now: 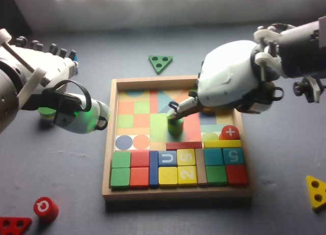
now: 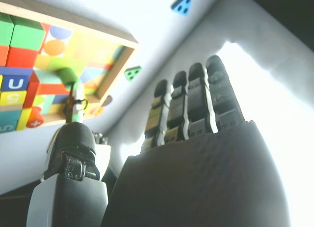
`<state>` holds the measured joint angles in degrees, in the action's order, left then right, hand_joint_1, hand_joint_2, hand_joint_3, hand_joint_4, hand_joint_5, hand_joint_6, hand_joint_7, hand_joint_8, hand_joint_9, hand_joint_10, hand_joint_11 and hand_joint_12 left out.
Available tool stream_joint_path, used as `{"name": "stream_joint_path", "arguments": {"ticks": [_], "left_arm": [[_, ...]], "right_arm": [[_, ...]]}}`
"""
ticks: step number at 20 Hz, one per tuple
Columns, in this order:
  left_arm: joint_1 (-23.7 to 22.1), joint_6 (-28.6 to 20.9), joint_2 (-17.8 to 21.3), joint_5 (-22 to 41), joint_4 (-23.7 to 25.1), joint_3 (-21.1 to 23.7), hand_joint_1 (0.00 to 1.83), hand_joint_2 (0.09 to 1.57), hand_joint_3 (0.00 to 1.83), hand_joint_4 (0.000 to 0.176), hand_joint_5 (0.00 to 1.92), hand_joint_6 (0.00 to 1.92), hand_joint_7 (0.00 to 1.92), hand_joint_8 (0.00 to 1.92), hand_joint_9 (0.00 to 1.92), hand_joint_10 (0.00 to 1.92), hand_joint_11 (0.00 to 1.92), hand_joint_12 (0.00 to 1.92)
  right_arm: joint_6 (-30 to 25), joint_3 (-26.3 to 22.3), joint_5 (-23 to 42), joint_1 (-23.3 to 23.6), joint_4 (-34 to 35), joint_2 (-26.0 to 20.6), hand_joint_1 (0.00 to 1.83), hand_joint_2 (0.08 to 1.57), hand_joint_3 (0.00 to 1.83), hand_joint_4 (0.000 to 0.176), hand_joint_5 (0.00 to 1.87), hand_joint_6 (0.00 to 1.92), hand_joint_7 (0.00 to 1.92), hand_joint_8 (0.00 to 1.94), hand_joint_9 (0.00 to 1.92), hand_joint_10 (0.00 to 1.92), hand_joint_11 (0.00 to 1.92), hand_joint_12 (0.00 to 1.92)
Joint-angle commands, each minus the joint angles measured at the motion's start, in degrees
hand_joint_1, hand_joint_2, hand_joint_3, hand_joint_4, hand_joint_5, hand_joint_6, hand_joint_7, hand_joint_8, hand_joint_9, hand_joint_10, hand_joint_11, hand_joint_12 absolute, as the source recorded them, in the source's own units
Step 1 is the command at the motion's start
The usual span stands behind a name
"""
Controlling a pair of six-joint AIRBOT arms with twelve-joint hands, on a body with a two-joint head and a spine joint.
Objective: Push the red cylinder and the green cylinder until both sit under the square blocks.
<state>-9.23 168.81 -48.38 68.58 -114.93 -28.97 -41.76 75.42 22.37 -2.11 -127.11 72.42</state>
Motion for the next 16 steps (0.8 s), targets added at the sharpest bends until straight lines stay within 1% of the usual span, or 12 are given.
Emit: {"name": "stream_joint_path", "arguments": {"ticks": [1, 2, 3, 5, 6, 7, 8, 9, 10, 11, 13, 16], "left_arm": [[-0.76, 0.19, 0.58, 0.52, 4.84, 0.2, 0.0, 1.28, 0.0, 0.0, 0.07, 0.01, 0.06, 0.01, 0.05, 0.01, 0.03, 0.03], [-0.76, 0.19, 0.58, 0.52, 4.84, 0.2, 0.0, 1.29, 0.01, 0.0, 0.07, 0.02, 0.06, 0.01, 0.05, 0.01, 0.03, 0.03], [-0.76, 0.19, 0.58, 0.52, 4.84, 0.2, 0.0, 1.29, 0.0, 0.0, 0.06, 0.01, 0.04, 0.0, 0.03, 0.0, 0.0, 0.02], [-0.76, 0.19, 0.58, 0.52, 4.84, 0.2, 0.0, 1.28, 0.0, 0.0, 0.07, 0.01, 0.06, 0.01, 0.06, 0.01, 0.03, 0.04], [-0.76, 0.19, 0.58, 0.52, 4.84, 0.2, 0.0, 1.29, 0.0, 0.0, 0.06, 0.0, 0.06, 0.01, 0.05, 0.01, 0.03, 0.04], [-0.76, 0.19, 0.58, 0.52, 4.84, 0.2, 0.0, 1.28, 0.0, 0.0, 0.07, 0.01, 0.07, 0.01, 0.06, 0.01, 0.04, 0.05], [-0.76, 0.19, 0.58, 0.52, 4.84, 0.2, 0.0, 1.28, 0.0, 0.0, 0.07, 0.01, 0.07, 0.01, 0.06, 0.01, 0.04, 0.05], [-0.76, 0.19, 0.58, 0.52, 4.84, 0.2, 0.0, 1.28, 0.0, 0.0, 0.03, 0.0, 0.02, 0.0, 0.02, 0.0, 0.0, 0.03], [-0.76, 0.19, 0.58, 0.52, 4.84, 0.2, 0.0, 1.28, 0.0, 0.0, 0.03, 0.0, 0.02, 0.0, 0.02, 0.0, 0.0, 0.03], [-0.76, 0.19, 0.58, 0.52, 4.84, 0.2, 0.0, 1.29, 0.0, 0.0, 0.04, 0.01, 0.04, 0.01, 0.03, 0.01, 0.01, 0.04], [-0.76, 0.19, 0.58, 0.52, 4.84, 0.2, 0.0, 1.29, 0.0, 0.0, 0.07, 0.02, 0.06, 0.02, 0.05, 0.01, 0.02, 0.05], [-0.76, 0.2, 0.58, 0.52, 4.84, 0.2, 0.0, 1.28, 0.0, 0.0, 0.04, 0.0, 0.04, 0.0, 0.03, 0.0, 0.0, 0.04]], "right_arm": [[0.34, -0.7, -1.23, 0.14, 0.85, -1.14, 1.78, 0.9, 0.71, 0.0, 0.22, 0.0, 1.59, 1.94, 1.76, 1.92, 1.79, 1.92], [0.34, -1.41, -1.03, 0.13, 0.87, -1.86, 1.79, 0.89, 0.7, 0.0, 0.22, 0.0, 1.57, 1.94, 1.74, 1.92, 1.77, 1.92], [0.34, -2.16, -0.94, 0.12, 0.9, -2.61, 1.8, 0.89, 0.7, 0.0, 0.27, 0.02, 1.58, 1.94, 1.73, 1.92, 1.76, 1.92], [0.33, -3.26, -0.6, 0.1, 0.94, -3.69, 1.82, 0.86, 0.74, 0.0, 0.28, 0.01, 1.6, 1.94, 1.75, 1.92, 1.78, 1.92], [0.33, -3.94, -0.43, 0.08, 0.97, -4.32, 1.81, 0.88, 0.75, 0.0, 0.27, 0.0, 1.62, 1.94, 1.76, 1.92, 1.8, 1.92], [0.36, -4.63, -0.31, 0.08, 0.98, -5.0, 1.82, 0.87, 0.75, 0.0, 0.31, 0.02, 1.62, 1.94, 1.76, 1.92, 1.81, 1.92], [0.44, -5.3, -0.17, 0.09, 1.0, -5.66, 1.82, 0.87, 0.75, 0.0, 0.31, 0.02, 1.62, 1.94, 1.76, 1.92, 1.81, 1.92], [0.44, -5.76, -0.09, 0.09, 0.97, -6.22, 1.83, 0.87, 0.75, 0.0, 0.3, 0.01, 1.59, 1.94, 1.74, 1.92, 1.8, 1.92], [0.44, -6.15, 0.07, 0.12, 0.98, -6.65, 1.83, 0.87, 0.75, 0.0, 0.3, 0.01, 1.59, 1.94, 1.74, 1.92, 1.8, 1.92], [0.43, -6.44, 0.27, 0.16, 0.99, -7.07, 1.83, 0.87, 0.75, 0.0, 0.26, 0.0, 1.59, 1.94, 1.73, 1.92, 1.77, 1.92], [0.43, -6.84, 0.73, 0.33, 0.85, -7.79, 1.83, 0.88, 0.71, 0.0, 0.28, 0.01, 1.59, 1.94, 1.72, 1.92, 1.78, 1.92], [0.44, -7.2, 1.04, 0.43, 0.3, -8.45, 1.83, 0.89, 0.7, 0.0, 0.29, 0.01, 1.58, 1.94, 1.71, 1.92, 1.78, 1.92]]}}
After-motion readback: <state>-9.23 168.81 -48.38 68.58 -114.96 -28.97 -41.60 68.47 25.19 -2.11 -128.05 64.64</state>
